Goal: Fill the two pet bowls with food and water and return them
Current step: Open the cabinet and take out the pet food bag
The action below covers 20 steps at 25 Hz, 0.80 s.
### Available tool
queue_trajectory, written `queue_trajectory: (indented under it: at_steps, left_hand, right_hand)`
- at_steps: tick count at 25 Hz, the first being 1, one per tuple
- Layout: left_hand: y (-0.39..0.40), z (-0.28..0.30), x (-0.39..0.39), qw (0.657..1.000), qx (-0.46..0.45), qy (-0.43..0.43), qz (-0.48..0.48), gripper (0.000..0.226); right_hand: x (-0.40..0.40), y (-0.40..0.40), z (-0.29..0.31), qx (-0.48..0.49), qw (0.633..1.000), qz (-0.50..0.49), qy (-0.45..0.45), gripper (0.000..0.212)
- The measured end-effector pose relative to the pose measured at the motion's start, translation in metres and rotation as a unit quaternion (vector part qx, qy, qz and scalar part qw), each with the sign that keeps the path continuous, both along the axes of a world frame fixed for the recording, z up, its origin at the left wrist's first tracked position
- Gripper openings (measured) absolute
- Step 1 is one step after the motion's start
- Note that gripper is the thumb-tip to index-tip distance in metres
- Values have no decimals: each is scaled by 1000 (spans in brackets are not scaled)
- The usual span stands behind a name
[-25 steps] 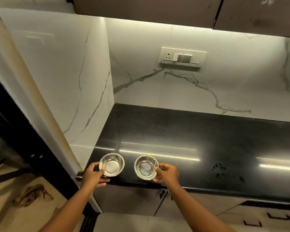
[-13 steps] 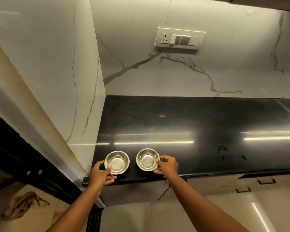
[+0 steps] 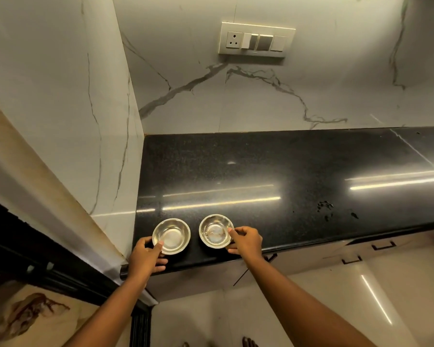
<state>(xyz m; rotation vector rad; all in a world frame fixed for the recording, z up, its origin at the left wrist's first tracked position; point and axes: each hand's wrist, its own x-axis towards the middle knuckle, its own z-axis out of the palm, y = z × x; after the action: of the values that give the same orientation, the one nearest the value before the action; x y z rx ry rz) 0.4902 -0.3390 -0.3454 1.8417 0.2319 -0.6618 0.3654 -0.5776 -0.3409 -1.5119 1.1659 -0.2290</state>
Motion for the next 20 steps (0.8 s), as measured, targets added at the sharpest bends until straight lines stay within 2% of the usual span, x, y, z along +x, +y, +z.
queue_trajectory:
  at_steps: [3,5,7,11,15,20]
  left_hand:
    - [3,10,-8,999,37,-21,19,44]
    - [4,19,-16,998,34,-46,28,45]
    - [4,28,-23,993,38,-107,23,39]
    - [-20,60,-22,975,-8,-220,-25,24]
    - [-81,109,-5,948,-78,-292,-102,21]
    - [-156,174,1,911,-115,-352,-179,20]
  right_hand:
    - [-5,0,4,-92,995,13,41,36]
    - [-12,-1,11,-201,973,30,114,41]
    - [-16,-6,19,-262,955,34,134,43]
    - [-13,-17,43,-354,933,27,63,39]
    - [-1,-46,94,-407,913,9,-33,31]
    - [6,-100,167,-460,874,-30,-157,27]
